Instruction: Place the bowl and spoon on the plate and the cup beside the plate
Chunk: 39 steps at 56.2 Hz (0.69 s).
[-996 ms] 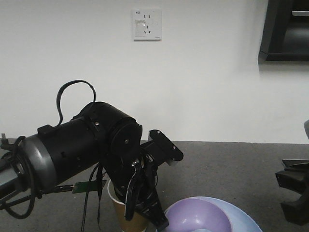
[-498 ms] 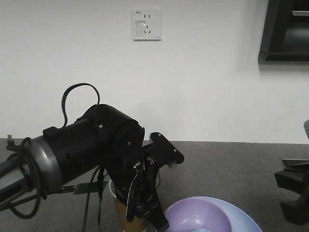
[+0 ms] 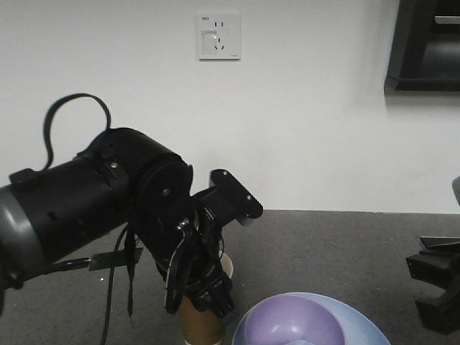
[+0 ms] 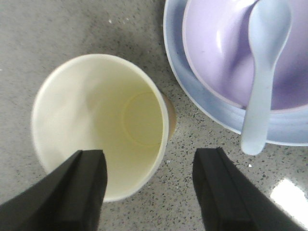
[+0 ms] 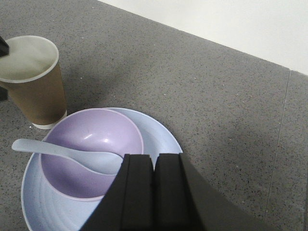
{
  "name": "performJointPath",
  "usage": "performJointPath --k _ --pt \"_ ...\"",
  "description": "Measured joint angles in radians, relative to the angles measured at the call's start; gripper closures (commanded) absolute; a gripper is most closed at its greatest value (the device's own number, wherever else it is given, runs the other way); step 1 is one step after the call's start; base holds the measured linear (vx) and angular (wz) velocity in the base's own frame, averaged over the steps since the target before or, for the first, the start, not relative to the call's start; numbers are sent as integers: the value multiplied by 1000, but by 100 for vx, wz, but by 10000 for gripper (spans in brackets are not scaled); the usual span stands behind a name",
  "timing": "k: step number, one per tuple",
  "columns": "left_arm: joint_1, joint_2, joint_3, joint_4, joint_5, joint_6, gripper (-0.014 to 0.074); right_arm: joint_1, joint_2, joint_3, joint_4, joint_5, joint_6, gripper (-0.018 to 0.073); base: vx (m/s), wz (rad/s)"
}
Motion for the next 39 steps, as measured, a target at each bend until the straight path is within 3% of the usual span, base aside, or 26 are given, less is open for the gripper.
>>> performJointPath --k 9,20,28,39 --pt "0 -85 0 0 -5 0 222 0 0 0 0 8 0 568 0 0" --pt "1 -256 11 0 -76 -18 606 0 0 0 0 53 -1 568 0 0" --pt "1 -431 151 1 -193 -52 602 0 -23 8 0 57 -5 568 0 0" --pt "1 -766 679 4 -494 -165 602 0 -246 219 3 -157 -12 568 0 0"
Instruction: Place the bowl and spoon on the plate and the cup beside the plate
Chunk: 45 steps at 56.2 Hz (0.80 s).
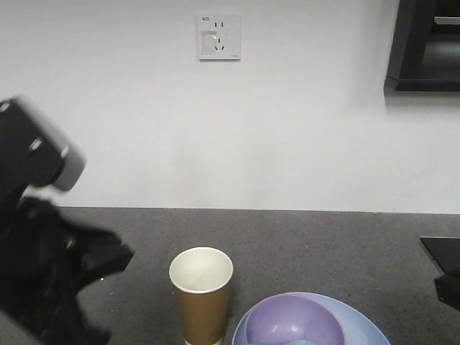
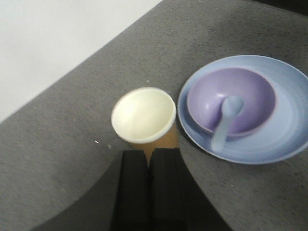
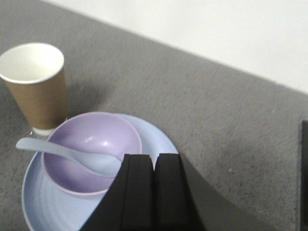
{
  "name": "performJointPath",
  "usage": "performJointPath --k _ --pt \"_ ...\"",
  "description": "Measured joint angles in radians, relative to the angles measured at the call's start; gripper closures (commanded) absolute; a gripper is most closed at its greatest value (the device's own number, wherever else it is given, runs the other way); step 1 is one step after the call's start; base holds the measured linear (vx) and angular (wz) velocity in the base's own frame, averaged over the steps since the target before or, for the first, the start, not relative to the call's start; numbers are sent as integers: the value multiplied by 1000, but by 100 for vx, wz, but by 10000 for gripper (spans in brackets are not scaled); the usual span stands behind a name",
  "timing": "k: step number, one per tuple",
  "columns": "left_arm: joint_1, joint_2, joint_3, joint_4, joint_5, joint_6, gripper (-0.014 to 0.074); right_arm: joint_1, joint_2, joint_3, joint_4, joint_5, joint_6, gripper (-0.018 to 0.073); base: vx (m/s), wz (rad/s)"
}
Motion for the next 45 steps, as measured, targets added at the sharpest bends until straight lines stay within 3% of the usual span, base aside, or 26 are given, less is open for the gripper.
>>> performJointPath --k 9,18,45 --pt "0 -244 372 0 -242 -119 602 0 -220 205 0 -134 -5 568 0 0" --pt "0 -403 565 0 -394 -194 602 0 -357 335 1 -214 -6 568 0 0" --pt "0 -458 635 2 -432 -203 602 0 -387 363 7 -197 -6 568 0 0"
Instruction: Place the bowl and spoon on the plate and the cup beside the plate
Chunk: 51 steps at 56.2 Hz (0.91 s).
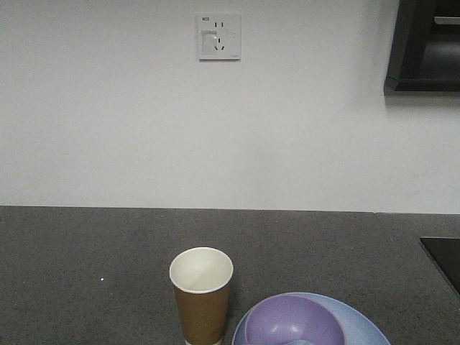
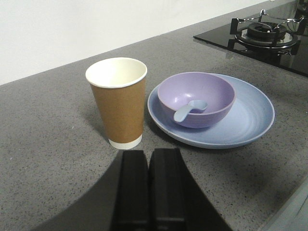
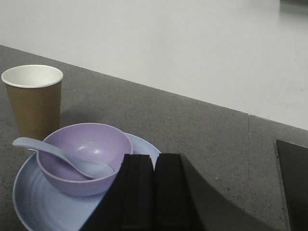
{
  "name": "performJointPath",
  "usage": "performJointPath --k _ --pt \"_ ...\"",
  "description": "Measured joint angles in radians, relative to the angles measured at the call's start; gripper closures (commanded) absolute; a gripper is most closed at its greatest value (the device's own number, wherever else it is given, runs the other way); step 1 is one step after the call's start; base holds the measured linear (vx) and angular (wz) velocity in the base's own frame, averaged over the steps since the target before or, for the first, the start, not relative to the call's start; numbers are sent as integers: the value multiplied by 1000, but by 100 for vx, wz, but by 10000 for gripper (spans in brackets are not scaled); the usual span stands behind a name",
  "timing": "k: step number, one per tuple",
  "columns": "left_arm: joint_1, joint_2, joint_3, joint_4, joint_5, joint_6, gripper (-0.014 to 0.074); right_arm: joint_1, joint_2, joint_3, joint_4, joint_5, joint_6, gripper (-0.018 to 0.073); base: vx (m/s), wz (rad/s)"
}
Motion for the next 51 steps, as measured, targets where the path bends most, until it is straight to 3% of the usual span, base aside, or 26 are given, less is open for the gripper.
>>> performJointPath --k 11,16,19,34,38,44,51 --pt "0 -3 4 1 -3 0 602 0 0 0 0 0 0 568 0 0" --pt "36 -29 34 1 -39 11 602 0 0 0 0 0 0 568 0 0" --pt "94 -65 71 1 -67 18 602 0 0 0 0 0 0 568 0 0" --pt "507 -415 387 -22 -165 28 602 0 0 0 0 0 0 568 0 0" --pt "587 -519 452 -23 -173 29 602 0 0 0 0 0 0 568 0 0" --pt "648 -565 498 -24 -165 29 602 0 -1 1 1 1 0 568 0 0" --pt "658 -570 501 -25 -167 29 602 0 -1 1 1 5 0 568 0 0"
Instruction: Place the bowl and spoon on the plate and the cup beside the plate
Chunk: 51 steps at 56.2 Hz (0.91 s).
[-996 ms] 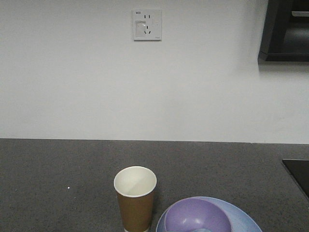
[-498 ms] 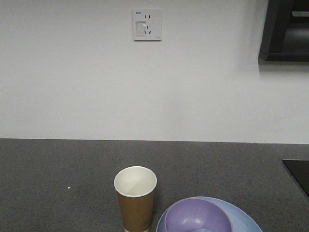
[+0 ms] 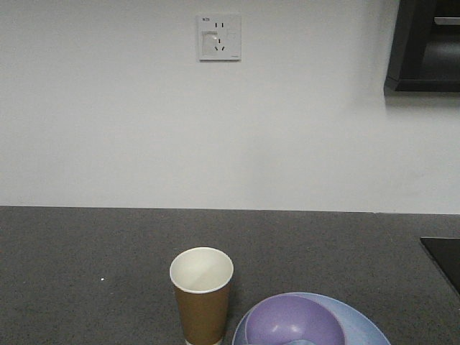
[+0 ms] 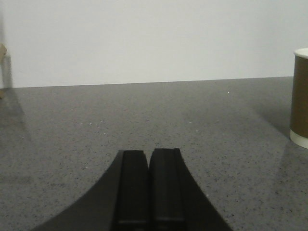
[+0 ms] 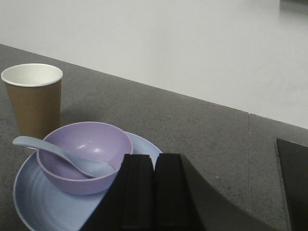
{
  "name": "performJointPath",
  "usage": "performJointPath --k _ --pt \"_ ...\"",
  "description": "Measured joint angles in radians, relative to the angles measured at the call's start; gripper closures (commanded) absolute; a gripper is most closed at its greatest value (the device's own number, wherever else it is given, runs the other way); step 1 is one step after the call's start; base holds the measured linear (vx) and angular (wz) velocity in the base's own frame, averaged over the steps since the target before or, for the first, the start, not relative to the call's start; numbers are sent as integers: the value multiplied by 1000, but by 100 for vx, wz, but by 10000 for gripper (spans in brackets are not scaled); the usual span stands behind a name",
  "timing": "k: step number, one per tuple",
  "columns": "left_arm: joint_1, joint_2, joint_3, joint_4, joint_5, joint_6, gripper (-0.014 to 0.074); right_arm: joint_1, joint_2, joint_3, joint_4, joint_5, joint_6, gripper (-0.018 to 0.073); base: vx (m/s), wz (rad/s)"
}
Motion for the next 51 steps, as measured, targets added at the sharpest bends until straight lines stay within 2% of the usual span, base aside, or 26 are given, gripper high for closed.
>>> performJointPath --k 43,51 --pt "0 0 0 0 2 0 602 0 0 0 0 3 1 568 0 0" --pt "0 0 0 0 2 0 602 0 0 35 -17 -32 90 568 0 0"
